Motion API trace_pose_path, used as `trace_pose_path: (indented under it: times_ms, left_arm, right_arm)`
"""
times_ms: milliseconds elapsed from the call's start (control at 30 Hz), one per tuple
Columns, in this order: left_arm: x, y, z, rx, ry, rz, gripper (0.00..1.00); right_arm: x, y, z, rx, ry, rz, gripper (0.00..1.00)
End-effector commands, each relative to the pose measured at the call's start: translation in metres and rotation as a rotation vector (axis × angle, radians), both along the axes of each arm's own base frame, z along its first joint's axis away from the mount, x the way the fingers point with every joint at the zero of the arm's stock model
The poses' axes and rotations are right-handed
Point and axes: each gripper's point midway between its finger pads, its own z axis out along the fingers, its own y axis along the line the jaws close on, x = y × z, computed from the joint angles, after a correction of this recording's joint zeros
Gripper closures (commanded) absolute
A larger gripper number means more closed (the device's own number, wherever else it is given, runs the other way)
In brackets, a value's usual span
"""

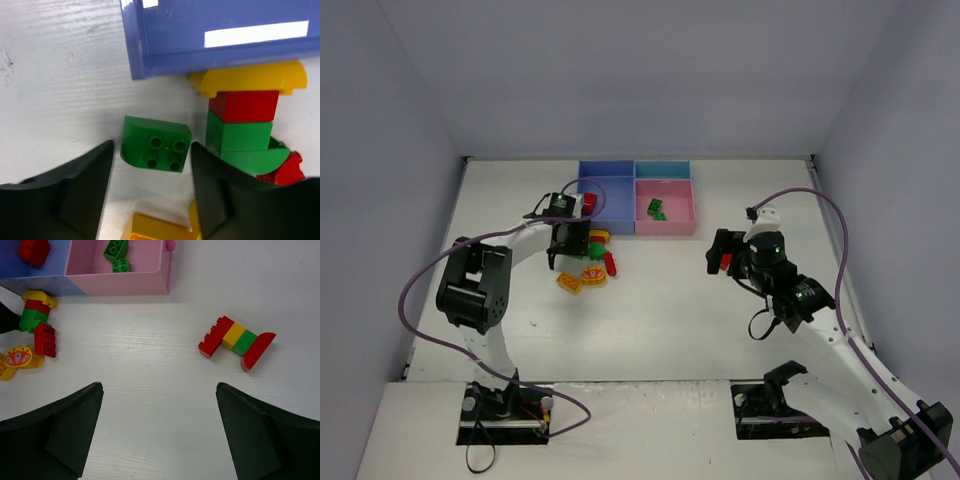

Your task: Sort the legos into containers by color

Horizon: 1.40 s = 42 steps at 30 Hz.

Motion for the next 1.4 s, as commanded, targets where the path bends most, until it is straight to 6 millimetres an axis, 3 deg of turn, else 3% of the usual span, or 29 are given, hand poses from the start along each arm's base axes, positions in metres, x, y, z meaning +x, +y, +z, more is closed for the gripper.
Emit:
trace_pose_path:
  times_ms: [0,200,267,367,467,500,567,600,633,700,733,800,867,900,933,1000,1033,1133,1367]
  left_arm:
    - [0.031,-0.001,0.026,-0.026,-0.107,0.038,0.49]
    - [0.018,0.001,0.031,-0.014,-0.077,0.024,0.90]
    - [0.009,0.006,0.051,-0.005,-0.094,0.018,0.96]
    - [0.001,0.009,0.097,-0.008,-0.150,0.012,0.98]
    - [0.000,-0.001,0.140,-0.069,-0.230,-0.008,0.98]
    - [0.007,-0.009,0.161,-0.103,-0.273,-0.008,0.99]
    - [0.011,-0.031,0.183,-0.138,-0.319,-0.038,0.99]
    - [0.019,-0.043,0.207,-0.169,-0.368,-0.045,0.98]
    - [0.020,-0.063,0.208,-0.178,-0.369,-0.084,0.99]
    - [0.027,-0.085,0.218,-0.171,-0.369,-0.112,0.98]
    - [0.031,-0.085,0.221,-0.161,-0.366,-0.099,0.98]
    - [0.032,-0.089,0.221,-0.151,-0.348,-0.090,0.75]
    - [0.030,-0.080,0.213,-0.123,-0.333,-0.064,0.51]
    - [0.026,-0.075,0.213,-0.114,-0.335,-0.053,0.45]
    - [0.023,-0.061,0.197,-0.073,-0.309,-0.024,0.42]
    - [0.015,-0.047,0.187,-0.072,-0.279,0.009,0.37]
    - [0.007,-0.040,0.167,-0.058,-0.230,0.021,0.37]
    - [-0.007,-0.020,0.141,-0.039,-0.163,0.055,0.37]
    - [-0.017,0.006,0.098,0.013,-0.033,0.030,0.35]
  right_arm:
    - [0.010,0.001,0.015,0.027,-0.061,-0.016,0.07]
    - [0.010,-0.002,0.019,0.021,-0.077,-0.020,0.07]
    - [0.009,-0.003,0.020,0.021,-0.082,-0.024,0.07]
    - [0.009,-0.003,0.024,0.020,-0.093,-0.023,0.07]
    - [0.009,-0.005,0.024,0.014,-0.097,-0.026,0.07]
    - [0.010,-0.006,0.024,0.008,-0.097,-0.030,0.07]
    - [0.012,-0.006,0.024,0.000,-0.095,-0.030,0.07]
    - [0.012,-0.006,0.023,-0.004,-0.091,-0.031,0.07]
    - [0.014,-0.005,0.022,-0.006,-0.087,-0.031,0.07]
    - [0.015,-0.004,0.023,-0.007,-0.087,-0.025,0.07]
    - [0.015,-0.003,0.024,-0.006,-0.088,-0.022,0.07]
    - [0.015,-0.003,0.028,-0.007,-0.099,-0.019,0.07]
    - [0.014,-0.004,0.032,-0.001,-0.111,-0.016,0.07]
    - [0.013,-0.004,0.034,0.002,-0.118,-0.016,0.07]
    - [0.012,-0.004,0.035,0.005,-0.120,-0.014,0.07]
    - [0.011,-0.003,0.034,0.009,-0.117,-0.011,0.07]
    - [0.010,-0.003,0.031,0.013,-0.112,-0.009,0.07]
    - [0.009,-0.001,0.027,0.019,-0.100,-0.005,0.07]
    - [0.011,0.002,0.020,0.017,-0.076,0.006,0.07]
